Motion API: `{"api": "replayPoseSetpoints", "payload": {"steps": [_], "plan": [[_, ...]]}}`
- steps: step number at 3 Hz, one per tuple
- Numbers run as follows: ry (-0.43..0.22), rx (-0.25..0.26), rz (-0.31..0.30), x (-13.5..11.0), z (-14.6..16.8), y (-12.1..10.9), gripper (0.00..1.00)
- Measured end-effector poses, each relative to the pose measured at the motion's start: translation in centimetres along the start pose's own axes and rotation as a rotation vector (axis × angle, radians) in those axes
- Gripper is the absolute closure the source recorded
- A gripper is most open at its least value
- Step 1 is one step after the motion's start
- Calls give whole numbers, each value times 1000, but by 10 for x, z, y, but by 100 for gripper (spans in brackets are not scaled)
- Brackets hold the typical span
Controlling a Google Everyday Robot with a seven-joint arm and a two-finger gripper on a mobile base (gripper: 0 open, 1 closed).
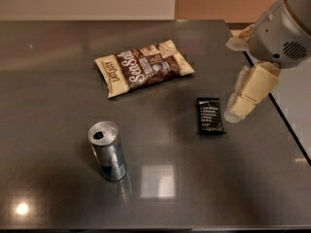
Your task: Pick redbull can
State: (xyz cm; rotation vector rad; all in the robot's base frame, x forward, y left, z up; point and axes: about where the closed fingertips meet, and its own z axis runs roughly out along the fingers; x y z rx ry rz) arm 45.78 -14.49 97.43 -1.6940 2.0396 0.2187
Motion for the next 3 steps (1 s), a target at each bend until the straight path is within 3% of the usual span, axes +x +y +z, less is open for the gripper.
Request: {"api": "replayPoseSetpoints", "payload": {"steps": [3], "plan": [[-260,-123,-127,-91,50,52,0]]}}
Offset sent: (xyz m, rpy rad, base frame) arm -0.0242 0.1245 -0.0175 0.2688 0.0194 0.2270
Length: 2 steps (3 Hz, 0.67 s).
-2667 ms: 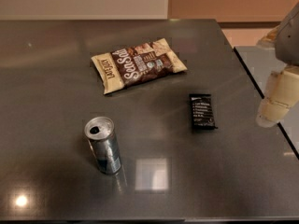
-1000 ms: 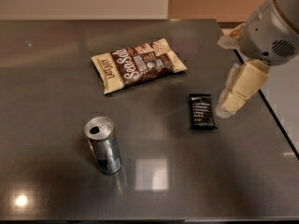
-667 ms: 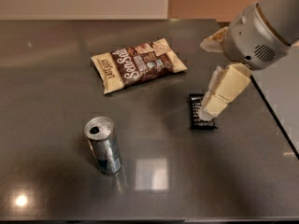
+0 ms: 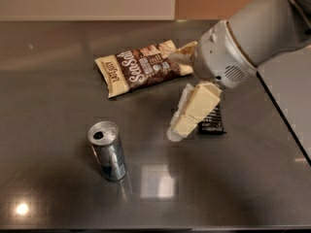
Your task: Pick redbull can
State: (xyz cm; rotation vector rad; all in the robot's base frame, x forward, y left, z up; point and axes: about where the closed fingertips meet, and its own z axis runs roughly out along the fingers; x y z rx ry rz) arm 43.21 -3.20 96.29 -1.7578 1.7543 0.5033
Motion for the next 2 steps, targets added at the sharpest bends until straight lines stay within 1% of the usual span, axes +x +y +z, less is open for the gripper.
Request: {"api": "replayPoseSetpoints", "payload": {"steps": [1,2], "plan": [[-67,-48,-61,-23,26,18,0],[-93,-105,-118,-36,54,33,0]]}}
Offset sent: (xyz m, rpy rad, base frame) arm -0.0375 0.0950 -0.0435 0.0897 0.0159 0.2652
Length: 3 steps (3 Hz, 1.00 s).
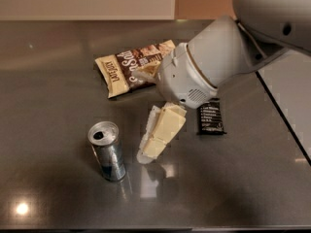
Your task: Pick redbull can
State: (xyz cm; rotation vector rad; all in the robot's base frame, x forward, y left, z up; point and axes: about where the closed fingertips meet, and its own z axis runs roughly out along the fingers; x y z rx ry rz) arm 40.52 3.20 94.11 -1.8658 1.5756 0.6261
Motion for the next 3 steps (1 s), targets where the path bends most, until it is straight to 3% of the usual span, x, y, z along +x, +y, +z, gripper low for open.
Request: {"api": "replayPoseSetpoints", "payload": {"steps": [1,3], "plan": [[-14,-32,-31,-6,17,6,0],[-39,-144,-97,-16,57,14,0]]}}
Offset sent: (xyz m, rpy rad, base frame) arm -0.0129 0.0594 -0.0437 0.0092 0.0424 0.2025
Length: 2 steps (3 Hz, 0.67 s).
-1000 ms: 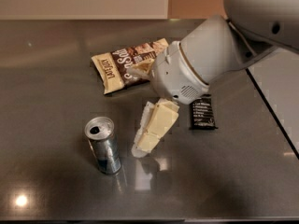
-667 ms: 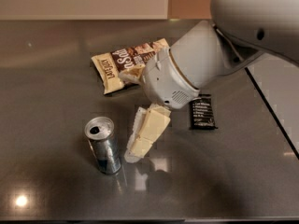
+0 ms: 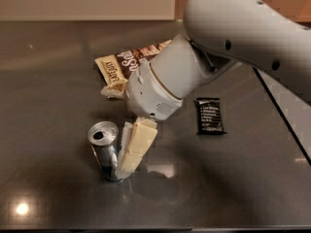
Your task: Pick redbull can
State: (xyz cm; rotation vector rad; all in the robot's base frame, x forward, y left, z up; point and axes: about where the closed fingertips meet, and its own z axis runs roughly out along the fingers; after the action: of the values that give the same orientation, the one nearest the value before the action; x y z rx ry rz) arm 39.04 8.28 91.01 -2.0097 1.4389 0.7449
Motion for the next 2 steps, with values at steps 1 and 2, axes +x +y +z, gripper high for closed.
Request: {"api": "replayPoseSetpoints", "payload": {"steps": [1,2], "plan": [[-18,-45,-17,-3,9,2,17],[-52,-94,-44,-8,7,7,49]]}}
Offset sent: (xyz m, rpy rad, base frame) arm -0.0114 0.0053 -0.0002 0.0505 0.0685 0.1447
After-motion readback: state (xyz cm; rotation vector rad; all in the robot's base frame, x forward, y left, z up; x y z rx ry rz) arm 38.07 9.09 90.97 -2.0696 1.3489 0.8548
